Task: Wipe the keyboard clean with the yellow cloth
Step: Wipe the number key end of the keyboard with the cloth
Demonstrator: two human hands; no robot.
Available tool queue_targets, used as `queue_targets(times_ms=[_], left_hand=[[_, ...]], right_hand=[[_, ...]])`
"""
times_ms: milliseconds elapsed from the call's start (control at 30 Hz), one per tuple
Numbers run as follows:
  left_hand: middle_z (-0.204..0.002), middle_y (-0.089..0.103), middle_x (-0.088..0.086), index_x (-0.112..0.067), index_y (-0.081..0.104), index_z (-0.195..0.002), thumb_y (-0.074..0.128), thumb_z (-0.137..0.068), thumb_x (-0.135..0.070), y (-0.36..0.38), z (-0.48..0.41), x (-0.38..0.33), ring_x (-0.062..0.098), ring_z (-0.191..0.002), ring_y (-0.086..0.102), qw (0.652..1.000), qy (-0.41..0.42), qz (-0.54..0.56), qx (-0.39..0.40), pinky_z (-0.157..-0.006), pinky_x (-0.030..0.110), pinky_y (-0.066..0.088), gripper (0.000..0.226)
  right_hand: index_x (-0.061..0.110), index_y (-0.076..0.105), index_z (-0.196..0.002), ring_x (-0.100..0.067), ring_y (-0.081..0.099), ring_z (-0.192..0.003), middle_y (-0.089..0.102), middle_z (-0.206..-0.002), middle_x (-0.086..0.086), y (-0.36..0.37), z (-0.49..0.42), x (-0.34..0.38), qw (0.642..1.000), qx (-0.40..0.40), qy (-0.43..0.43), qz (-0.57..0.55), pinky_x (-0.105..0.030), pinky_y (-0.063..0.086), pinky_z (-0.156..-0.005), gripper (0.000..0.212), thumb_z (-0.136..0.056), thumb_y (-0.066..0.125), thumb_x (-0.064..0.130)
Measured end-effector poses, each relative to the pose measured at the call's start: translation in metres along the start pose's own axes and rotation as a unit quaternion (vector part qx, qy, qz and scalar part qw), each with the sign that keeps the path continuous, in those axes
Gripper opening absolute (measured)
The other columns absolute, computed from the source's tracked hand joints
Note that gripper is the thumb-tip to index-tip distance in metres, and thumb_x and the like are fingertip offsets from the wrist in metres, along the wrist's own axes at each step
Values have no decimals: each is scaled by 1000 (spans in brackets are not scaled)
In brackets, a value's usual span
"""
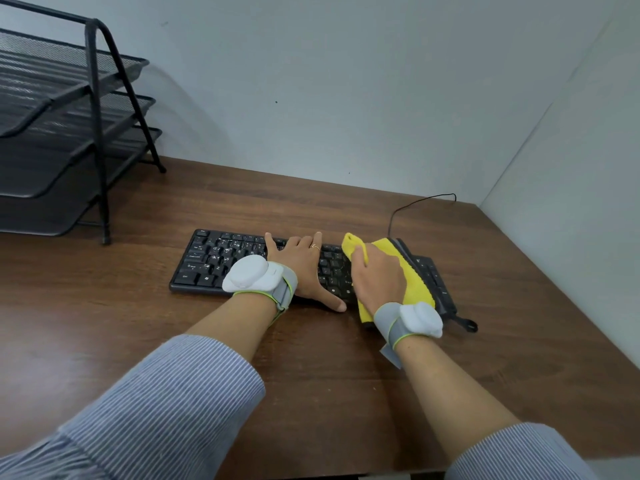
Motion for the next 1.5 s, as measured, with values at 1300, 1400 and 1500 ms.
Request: queue_targets(times_ms=[1300,1400,1500], left_hand=[[-155,16,3,-12,-19,-145,53,-36,-93,1,0,1,24,-143,12,1000,-3,18,-8,-103,72,-6,154],[-154,18,3,-12,-19,-145,52,-35,-94,2,0,0,24,-142,13,1000,-1,21,-9,-103,71,-6,154],[-155,17,3,-12,-18,-145,54,-36,-93,2,0,0,24,-142,13,1000,0,21,-10,-103,72,-5,154]], right_hand=[[5,51,-91,-36,52,-86,61,-90,-19,9,-14,7,998,5,7,-61,-36,29,-65,34,-99,28,29],[1,51,-93,-33,48,-82,61,-94,-23,-3,-18,-8,994,-33,55,-83,-36,26,-65,34,-99,28,26],[3,52,-104,-39,53,-92,62,-102,-25,9,-19,4,997,-5,48,-56,-38,28,-66,35,-99,27,28]])
Point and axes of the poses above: each hand's wrist, its own z-axis away from the middle knuckle, its own y-axis out of the palm, x = y × z, the point moved 9 cm from there along -z, towards the middle knuckle
